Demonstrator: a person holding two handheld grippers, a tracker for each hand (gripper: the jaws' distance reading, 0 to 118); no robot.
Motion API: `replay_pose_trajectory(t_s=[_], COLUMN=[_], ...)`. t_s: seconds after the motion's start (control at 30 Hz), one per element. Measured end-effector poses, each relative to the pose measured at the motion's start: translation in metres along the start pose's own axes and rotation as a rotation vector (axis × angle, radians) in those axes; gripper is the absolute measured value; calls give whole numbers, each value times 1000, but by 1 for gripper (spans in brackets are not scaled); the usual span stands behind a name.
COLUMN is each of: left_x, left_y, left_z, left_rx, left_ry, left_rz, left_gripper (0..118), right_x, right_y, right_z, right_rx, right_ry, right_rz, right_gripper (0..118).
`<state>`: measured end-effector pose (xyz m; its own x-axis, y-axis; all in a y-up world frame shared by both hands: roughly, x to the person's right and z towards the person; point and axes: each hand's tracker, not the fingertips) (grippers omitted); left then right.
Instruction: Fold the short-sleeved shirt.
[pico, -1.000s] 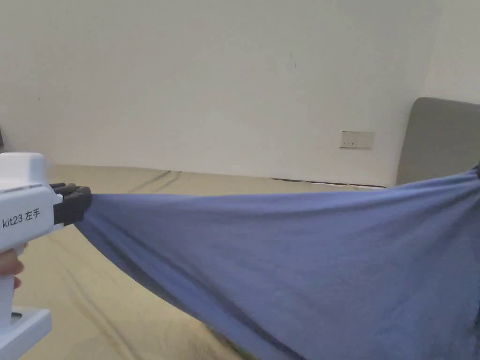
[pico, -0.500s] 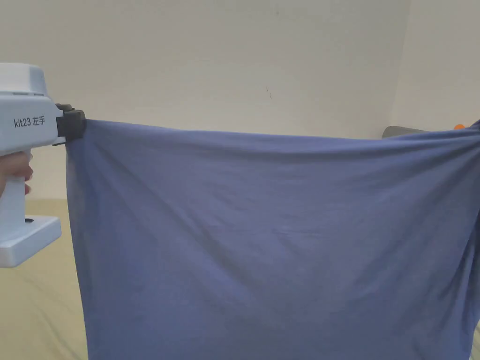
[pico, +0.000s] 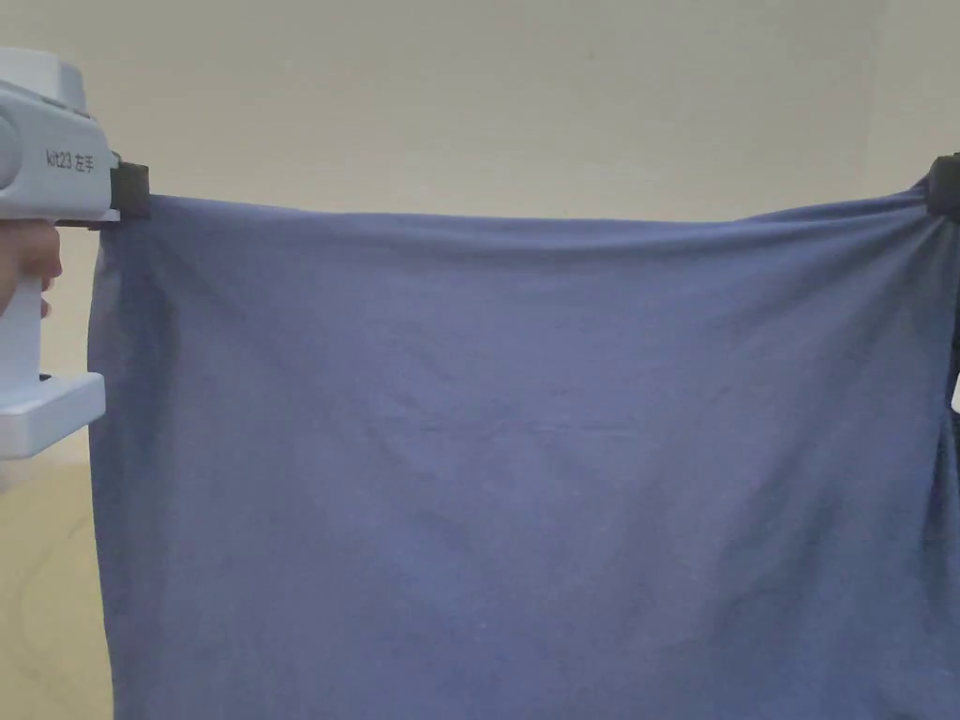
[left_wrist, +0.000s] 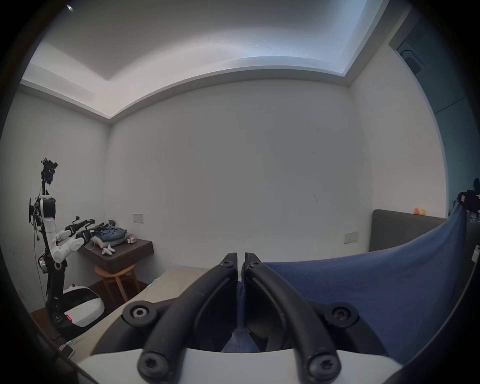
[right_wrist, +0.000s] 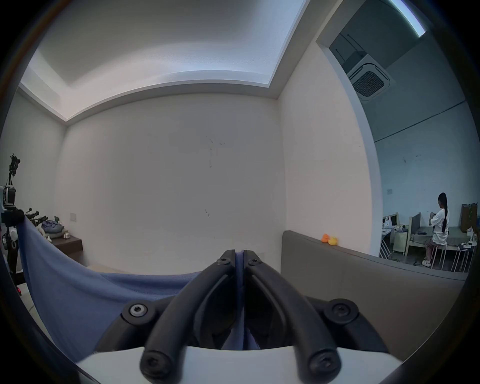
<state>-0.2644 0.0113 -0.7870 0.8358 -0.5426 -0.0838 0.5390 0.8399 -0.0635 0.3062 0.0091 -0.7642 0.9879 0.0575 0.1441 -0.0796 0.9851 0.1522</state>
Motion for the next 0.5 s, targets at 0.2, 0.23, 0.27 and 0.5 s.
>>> replay_pose_trajectory(t_s=[0.2,0.23,0.27,0.5], left_x=[-17,-18,-16,9], left_y=[-6,-6,-6,-25], left_z=[-65,-73,-82,-139], left_rx=[83,87,84,59], left_ry=[38,45,54,80], left_rz=[499,504,490,440], left_gripper=[1,1,1,1], right_x=[-24,-27,-36,-54], right_y=[-4,-5,-7,-34], right_z=[-82,-92,-117,-169], right_rx=[14,15,14,33], right_ry=[-2,-4,60,31], right_rz=[-18,-14,-25,-3], right_gripper=[4,4,4,4])
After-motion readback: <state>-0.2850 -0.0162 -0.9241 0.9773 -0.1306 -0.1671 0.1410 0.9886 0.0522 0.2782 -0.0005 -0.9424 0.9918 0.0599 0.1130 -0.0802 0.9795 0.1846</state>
